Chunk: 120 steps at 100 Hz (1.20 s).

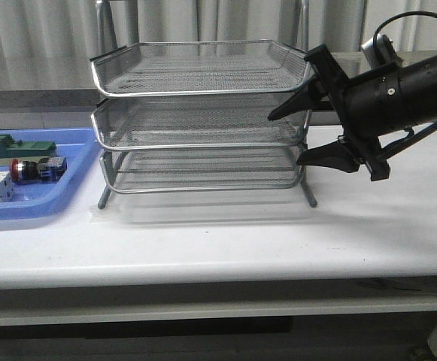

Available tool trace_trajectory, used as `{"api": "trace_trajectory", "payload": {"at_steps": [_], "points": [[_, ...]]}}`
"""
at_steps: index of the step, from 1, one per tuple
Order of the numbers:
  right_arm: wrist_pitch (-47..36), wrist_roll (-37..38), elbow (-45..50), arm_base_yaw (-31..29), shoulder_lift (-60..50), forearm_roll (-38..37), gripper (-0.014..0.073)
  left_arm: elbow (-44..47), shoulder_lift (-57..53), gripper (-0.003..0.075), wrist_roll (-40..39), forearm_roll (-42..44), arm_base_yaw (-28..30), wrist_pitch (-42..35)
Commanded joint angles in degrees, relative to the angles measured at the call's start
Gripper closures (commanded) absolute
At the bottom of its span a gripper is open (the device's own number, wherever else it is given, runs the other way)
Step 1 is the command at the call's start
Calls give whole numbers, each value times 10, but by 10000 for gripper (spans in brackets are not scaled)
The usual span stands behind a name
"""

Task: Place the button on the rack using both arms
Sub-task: 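Move the right gripper to the middle mesh tray's front edge and grasp it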

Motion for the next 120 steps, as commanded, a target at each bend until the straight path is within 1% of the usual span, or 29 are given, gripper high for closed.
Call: {"api": "trace_trajectory", "payload": {"at_steps": [1,14,21,35,42,53,65,86,120], "points": [[38,-8,-18,-3,-20,60,162,32,-18,741,-4,-4,1,-46],[43,-8,-18,-3,-14,60,322,32,-18,741,-4,-4,1,-46],[48,-8,-18,-3,-12,60,393,32,-18,741,-4,-4,1,-46],[59,-8,-18,-3,-11,60,496,32,-18,741,-4,-4,1,-46],[61,-8,-18,-3,-11,60,524,32,-18,741,-4,-4,1,-46],[63,-8,-18,-3,-11,60,540,32,-18,741,-4,-4,1,-46],[68,-8,-18,-3,-11,59,539,32,-18,741,-4,-4,1,-46],[91,-6,-16,-3,-14,23,538,32,-18,741,-4,-4,1,-46],[96,-6,41,-3,-41,-15,538,32,-18,741,-4,-4,1,-46]]}}
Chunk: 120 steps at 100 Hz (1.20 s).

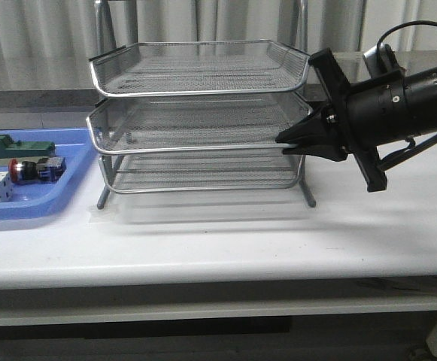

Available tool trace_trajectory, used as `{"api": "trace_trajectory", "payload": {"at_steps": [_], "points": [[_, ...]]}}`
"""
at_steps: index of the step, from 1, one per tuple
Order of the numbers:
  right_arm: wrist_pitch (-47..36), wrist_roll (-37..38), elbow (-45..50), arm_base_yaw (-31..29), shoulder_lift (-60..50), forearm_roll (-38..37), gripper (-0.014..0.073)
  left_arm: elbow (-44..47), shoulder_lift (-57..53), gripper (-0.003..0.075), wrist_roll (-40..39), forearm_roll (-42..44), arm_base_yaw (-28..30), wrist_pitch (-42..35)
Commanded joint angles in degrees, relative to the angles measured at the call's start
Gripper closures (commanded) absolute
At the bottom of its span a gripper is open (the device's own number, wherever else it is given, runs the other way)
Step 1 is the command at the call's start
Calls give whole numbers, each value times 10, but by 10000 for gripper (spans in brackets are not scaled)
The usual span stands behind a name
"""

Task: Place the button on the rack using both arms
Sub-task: 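Move the right gripper to the middle mesh tray's front edge and grasp it, then pull the middle mesh tray outward with the right gripper, then release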

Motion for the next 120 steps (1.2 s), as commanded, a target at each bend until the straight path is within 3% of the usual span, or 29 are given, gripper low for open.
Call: {"api": "trace_trajectory", "payload": {"at_steps": [1,75,120], "points": [[47,-6,10,0,-40,-20,538,32,-18,741,-4,-4,1,-46],[44,-21,214,0,-189,-58,538,32,-18,741,-4,-4,1,-46],[43,-21,253,0,-226,-58,532,32,-18,741,-4,-4,1,-46]]}}
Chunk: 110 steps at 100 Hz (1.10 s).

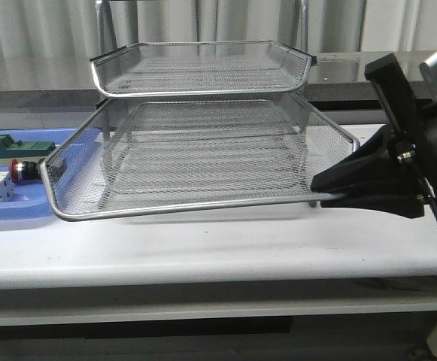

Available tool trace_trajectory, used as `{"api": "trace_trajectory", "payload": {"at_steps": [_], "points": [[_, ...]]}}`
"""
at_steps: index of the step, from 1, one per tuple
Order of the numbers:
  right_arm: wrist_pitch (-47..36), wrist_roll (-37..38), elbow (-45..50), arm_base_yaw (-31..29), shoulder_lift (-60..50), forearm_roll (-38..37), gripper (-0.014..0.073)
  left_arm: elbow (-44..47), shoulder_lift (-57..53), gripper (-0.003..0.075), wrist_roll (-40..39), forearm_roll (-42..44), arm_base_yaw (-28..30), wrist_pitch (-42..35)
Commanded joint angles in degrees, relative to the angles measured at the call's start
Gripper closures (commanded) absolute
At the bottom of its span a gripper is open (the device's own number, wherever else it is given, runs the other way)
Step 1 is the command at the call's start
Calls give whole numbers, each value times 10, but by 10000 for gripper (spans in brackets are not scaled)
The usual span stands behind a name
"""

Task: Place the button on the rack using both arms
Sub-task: 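Pull the middle mesh tray outward with the right gripper, then release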

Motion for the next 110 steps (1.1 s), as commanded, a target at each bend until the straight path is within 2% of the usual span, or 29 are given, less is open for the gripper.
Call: {"api": "trace_trajectory", "payload": {"at_steps": [1,11,28,35,51,65,96,110], "points": [[32,-9,-3,1,-19,-16,531,32,-18,741,-4,-4,1,-46],[32,-19,-3,1,-20,-15,453,32,-18,741,-4,-4,1,-46],[30,-24,-3,1,-30,-13,199,32,-18,741,-4,-4,1,-46],[29,-26,-3,1,-37,-13,142,32,-18,741,-4,-4,1,-46],[24,-26,-3,1,-62,-19,137,32,-18,741,-4,-4,1,-46],[3,-1,-3,1,-91,-69,137,32,-18,741,-4,-4,1,-46],[-63,181,-6,0,-211,-311,137,32,-18,741,-4,-4,1,-46],[-71,280,-35,0,-281,-454,137,32,-18,741,-4,-4,1,-46]]}}
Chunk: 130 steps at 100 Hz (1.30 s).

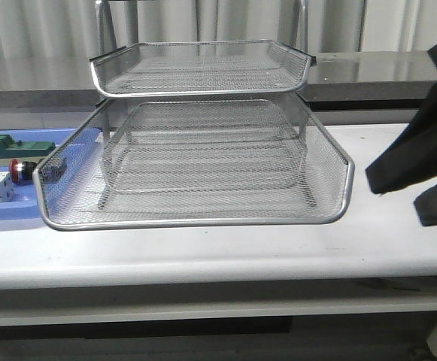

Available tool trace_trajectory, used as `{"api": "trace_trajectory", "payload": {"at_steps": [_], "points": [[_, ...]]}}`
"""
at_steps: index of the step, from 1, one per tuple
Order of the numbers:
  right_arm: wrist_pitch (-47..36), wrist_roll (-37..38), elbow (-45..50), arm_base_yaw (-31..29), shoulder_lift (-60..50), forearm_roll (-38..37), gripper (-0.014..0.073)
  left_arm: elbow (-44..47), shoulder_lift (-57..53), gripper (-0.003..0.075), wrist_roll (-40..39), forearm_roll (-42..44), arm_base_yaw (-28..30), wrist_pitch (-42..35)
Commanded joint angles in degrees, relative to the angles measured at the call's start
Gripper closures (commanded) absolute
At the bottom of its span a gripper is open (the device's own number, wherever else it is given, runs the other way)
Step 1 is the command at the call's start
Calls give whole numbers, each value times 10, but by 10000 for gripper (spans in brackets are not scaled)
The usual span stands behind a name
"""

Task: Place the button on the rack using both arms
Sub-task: 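Pull the middle mesh tray outward with the right gripper, then release, then lower the left gripper over the blue tray toward the red button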

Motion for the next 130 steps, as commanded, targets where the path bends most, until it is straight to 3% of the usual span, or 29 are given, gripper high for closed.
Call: {"api": "trace_trajectory", "payload": {"at_steps": [1,34,49,77,106,120,130], "points": [[2,71,-38,-1,-51,-85,137,32,-18,741,-4,-4,1,-46],[79,333,-158,-1,-171,-472,137,32,-18,741,-4,-4,1,-46],[100,393,-170,-1,-216,-577,139,32,-18,741,-4,-4,1,-46],[176,433,-170,-1,-312,-646,139,32,-18,741,-4,-4,1,-46],[185,433,-170,-1,-391,-648,145,32,-18,741,-4,-4,1,-46],[187,433,-170,-1,-398,-648,244,32,-18,741,-4,-4,1,-46],[188,433,-170,-1,-398,-648,376,32,-18,741,-4,-4,1,-46]]}}
